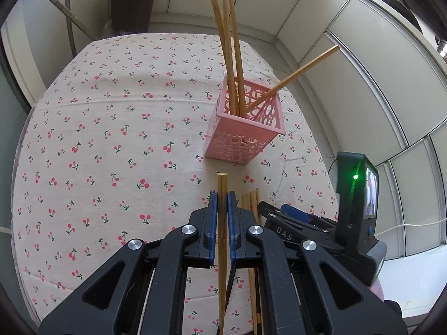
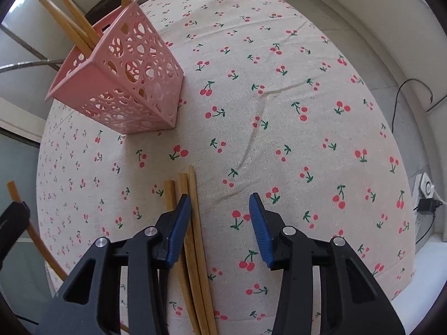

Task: Organize utensils
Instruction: 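Lift the chopstick with the left tool and drop it into the pink holder, then move the open left tool back over the chopsticks on the tablecloth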

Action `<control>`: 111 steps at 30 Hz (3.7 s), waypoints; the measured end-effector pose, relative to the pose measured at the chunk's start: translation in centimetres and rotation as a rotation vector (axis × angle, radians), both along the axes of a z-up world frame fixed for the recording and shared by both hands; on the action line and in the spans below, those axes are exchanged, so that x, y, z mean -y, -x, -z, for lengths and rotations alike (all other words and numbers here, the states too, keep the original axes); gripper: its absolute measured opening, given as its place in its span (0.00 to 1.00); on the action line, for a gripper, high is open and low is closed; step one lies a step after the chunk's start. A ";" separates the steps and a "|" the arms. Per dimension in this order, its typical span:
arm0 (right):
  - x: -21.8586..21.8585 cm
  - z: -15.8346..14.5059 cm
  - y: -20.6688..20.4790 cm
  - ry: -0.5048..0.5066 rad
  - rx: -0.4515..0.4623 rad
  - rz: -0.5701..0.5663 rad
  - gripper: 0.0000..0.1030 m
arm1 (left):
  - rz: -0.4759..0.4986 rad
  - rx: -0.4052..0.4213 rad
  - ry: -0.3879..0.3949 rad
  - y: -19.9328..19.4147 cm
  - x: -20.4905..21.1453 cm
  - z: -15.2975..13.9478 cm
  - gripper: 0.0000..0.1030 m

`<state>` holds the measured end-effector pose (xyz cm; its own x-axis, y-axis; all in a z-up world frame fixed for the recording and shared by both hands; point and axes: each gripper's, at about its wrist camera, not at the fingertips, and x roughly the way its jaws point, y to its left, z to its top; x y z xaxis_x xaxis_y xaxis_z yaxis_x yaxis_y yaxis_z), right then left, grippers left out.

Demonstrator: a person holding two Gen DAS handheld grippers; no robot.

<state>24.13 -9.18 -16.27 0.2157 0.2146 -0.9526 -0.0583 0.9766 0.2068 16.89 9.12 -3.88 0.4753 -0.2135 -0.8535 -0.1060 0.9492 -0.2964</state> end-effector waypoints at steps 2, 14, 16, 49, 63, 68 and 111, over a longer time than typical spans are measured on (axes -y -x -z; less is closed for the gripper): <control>-0.8 -0.1 0.1 0.037 0.019 -0.019 0.40 | -0.003 0.001 -0.006 0.0 -0.1 -0.1 0.06; -1.0 -0.3 0.5 -0.071 0.054 -0.049 0.05 | 0.024 0.082 -0.011 0.7 0.2 -1.1 0.06; 1.1 -1.0 0.7 -0.118 0.072 -0.033 0.05 | 0.031 0.107 -0.002 1.0 0.1 -1.6 0.06; 11.2 -24.5 5.0 -0.371 0.641 0.150 0.05 | -0.051 0.543 0.074 4.6 -0.5 -16.2 0.06; 10.6 -30.4 2.5 -0.408 0.810 0.159 0.05 | -0.166 0.623 -0.001 0.5 -1.8 -19.7 0.06; 10.0 -29.0 0.7 -0.418 0.754 0.164 0.05 | -0.172 0.572 -0.035 -1.5 -1.7 -17.8 0.06; 3.5 -22.6 0.8 -0.112 0.721 0.079 0.32 | -0.187 0.464 -0.256 0.5 -0.4 -12.8 0.62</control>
